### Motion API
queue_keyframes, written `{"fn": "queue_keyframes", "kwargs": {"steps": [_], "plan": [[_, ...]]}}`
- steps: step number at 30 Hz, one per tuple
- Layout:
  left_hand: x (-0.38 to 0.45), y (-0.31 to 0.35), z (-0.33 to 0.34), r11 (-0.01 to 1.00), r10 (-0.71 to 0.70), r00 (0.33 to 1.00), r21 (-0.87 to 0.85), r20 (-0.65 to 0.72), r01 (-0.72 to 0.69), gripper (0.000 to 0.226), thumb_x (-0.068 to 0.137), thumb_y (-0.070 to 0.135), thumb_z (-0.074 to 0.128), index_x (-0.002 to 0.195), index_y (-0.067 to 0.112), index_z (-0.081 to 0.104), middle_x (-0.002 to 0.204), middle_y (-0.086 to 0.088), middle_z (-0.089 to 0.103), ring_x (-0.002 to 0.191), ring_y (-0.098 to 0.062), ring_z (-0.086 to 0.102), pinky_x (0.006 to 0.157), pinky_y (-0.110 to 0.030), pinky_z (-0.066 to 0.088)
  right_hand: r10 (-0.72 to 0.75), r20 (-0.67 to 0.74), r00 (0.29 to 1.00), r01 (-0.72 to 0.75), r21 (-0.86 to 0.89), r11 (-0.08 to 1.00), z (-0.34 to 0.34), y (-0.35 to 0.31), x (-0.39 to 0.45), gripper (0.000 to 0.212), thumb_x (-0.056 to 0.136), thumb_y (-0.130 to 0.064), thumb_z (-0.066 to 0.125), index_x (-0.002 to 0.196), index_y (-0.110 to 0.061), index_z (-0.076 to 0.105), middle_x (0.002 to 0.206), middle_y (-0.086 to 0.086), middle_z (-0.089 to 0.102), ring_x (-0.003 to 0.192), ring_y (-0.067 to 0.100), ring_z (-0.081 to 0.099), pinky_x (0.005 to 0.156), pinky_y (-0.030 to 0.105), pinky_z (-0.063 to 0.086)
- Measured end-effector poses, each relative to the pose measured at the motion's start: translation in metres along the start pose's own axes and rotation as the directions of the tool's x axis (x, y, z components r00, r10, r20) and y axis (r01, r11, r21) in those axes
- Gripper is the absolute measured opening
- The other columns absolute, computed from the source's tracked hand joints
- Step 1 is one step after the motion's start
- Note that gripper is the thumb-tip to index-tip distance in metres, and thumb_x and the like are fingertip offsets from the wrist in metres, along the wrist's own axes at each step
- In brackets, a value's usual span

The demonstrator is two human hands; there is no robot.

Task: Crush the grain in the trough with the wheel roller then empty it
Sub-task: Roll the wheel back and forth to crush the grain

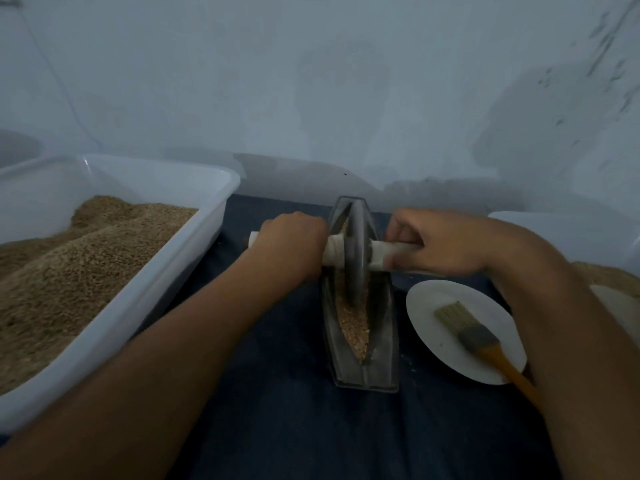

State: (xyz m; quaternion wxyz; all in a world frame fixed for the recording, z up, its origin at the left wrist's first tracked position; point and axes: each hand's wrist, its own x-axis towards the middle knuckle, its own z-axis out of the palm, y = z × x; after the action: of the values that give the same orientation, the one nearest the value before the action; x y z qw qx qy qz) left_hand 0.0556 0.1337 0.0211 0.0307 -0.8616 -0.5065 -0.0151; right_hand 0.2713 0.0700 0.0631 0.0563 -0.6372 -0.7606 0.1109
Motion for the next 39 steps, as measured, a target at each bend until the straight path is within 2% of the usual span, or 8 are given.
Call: {"fn": "queue_keyframes", "kwargs": {"steps": [4, 8, 11, 16, 19, 30, 35, 39], "plan": [[-0.015, 0.014, -0.021, 0.992, -0.006, 0.975, 0.128, 0.223, -0.024, 0.035, 0.080, 0.029, 0.078, 0.075, 0.014, 0.047, 0.073, -0.001, 0.047, 0.075, -0.020, 0.053, 0.071, -0.033, 0.048, 0.026, 0.090, 0.996, -0.012, -0.155, 0.988, -0.011, -0.026, -0.017, 0.037, 0.073, -0.057, 0.077, 0.090, -0.036, 0.051, 0.087, -0.013, 0.060, 0.077, 0.005, 0.057, 0.060, 0.028, 0.042], [-0.028, 0.027, -0.037, 0.982, -0.010, 0.960, 0.184, 0.279, -0.043, 0.041, 0.080, 0.028, 0.079, 0.068, 0.013, 0.042, 0.071, -0.004, 0.048, 0.061, -0.017, 0.048, 0.068, -0.032, 0.048, 0.028, 0.111, 0.993, 0.009, -0.322, 0.947, -0.015, -0.045, -0.028, 0.044, 0.069, -0.055, 0.081, 0.084, -0.034, 0.046, 0.080, -0.013, 0.053, 0.068, 0.002, 0.049, 0.051, 0.020, 0.029], [-0.030, 0.030, -0.040, 0.980, -0.020, 0.956, 0.194, 0.293, -0.039, 0.040, 0.079, 0.026, 0.079, 0.068, 0.012, 0.043, 0.070, -0.004, 0.048, 0.057, -0.015, 0.046, 0.067, -0.031, 0.047, 0.046, 0.130, 0.990, 0.000, -0.335, 0.942, -0.016, -0.048, -0.031, 0.053, 0.064, -0.058, 0.083, 0.099, -0.036, 0.050, 0.088, -0.016, 0.053, 0.075, 0.002, 0.050, 0.055, 0.020, 0.032], [-0.028, 0.022, -0.030, 0.995, 0.012, 0.978, 0.092, 0.206, -0.032, 0.033, 0.076, 0.020, 0.078, 0.068, 0.013, 0.047, 0.070, -0.003, 0.049, 0.059, -0.015, 0.047, 0.064, -0.033, 0.044, 0.056, 0.126, 0.990, -0.015, -0.307, 0.952, -0.013, -0.043, -0.028, 0.047, 0.065, -0.058, 0.083, 0.093, -0.037, 0.051, 0.086, -0.015, 0.055, 0.074, 0.002, 0.051, 0.055, 0.022, 0.031], [-0.021, 0.014, -0.020, 1.000, 0.019, 0.993, 0.000, 0.115, -0.019, 0.029, 0.076, 0.019, 0.076, 0.085, 0.014, 0.049, 0.075, 0.000, 0.045, 0.072, -0.019, 0.050, 0.069, -0.036, 0.043, 0.059, 0.089, 0.994, -0.034, -0.258, 0.965, -0.009, -0.032, -0.019, 0.039, 0.072, -0.056, 0.079, 0.087, -0.034, 0.051, 0.086, -0.013, 0.057, 0.075, 0.004, 0.053, 0.057, 0.028, 0.038], [0.006, -0.001, 0.017, 0.997, -0.043, 0.942, 0.046, -0.332, 0.062, 0.031, 0.086, 0.023, 0.066, 0.110, 0.015, 0.050, 0.114, -0.008, 0.058, 0.104, -0.029, 0.057, 0.083, -0.040, 0.038, -0.018, -0.184, 0.983, 0.012, -0.036, 0.999, 0.024, 0.014, 0.019, 0.017, 0.101, -0.046, 0.048, 0.113, -0.036, 0.053, 0.097, -0.011, 0.060, 0.081, 0.000, 0.052, 0.063, 0.029, 0.039], [0.007, -0.003, 0.018, 0.998, -0.029, 0.942, 0.043, -0.333, 0.046, 0.034, 0.085, 0.024, 0.068, 0.111, 0.015, 0.048, 0.113, -0.008, 0.059, 0.102, -0.028, 0.059, 0.076, -0.037, 0.033, 0.007, -0.162, 0.987, -0.008, -0.007, 1.000, 0.021, 0.015, 0.019, 0.020, 0.097, -0.050, 0.053, 0.114, -0.039, 0.054, 0.099, -0.014, 0.059, 0.085, 0.004, 0.055, 0.069, 0.032, 0.043], [-0.003, 0.001, 0.005, 0.998, -0.061, 0.990, 0.006, -0.128, 0.062, 0.028, 0.085, 0.022, 0.068, 0.103, 0.016, 0.049, 0.100, -0.004, 0.055, 0.099, -0.028, 0.059, 0.075, -0.037, 0.036, -0.006, -0.049, 0.999, 0.004, -0.048, 0.999, 0.006, 0.003, 0.008, 0.019, 0.088, -0.050, 0.065, 0.093, -0.035, 0.054, 0.086, -0.012, 0.061, 0.076, 0.008, 0.058, 0.063, 0.032, 0.044]]}}
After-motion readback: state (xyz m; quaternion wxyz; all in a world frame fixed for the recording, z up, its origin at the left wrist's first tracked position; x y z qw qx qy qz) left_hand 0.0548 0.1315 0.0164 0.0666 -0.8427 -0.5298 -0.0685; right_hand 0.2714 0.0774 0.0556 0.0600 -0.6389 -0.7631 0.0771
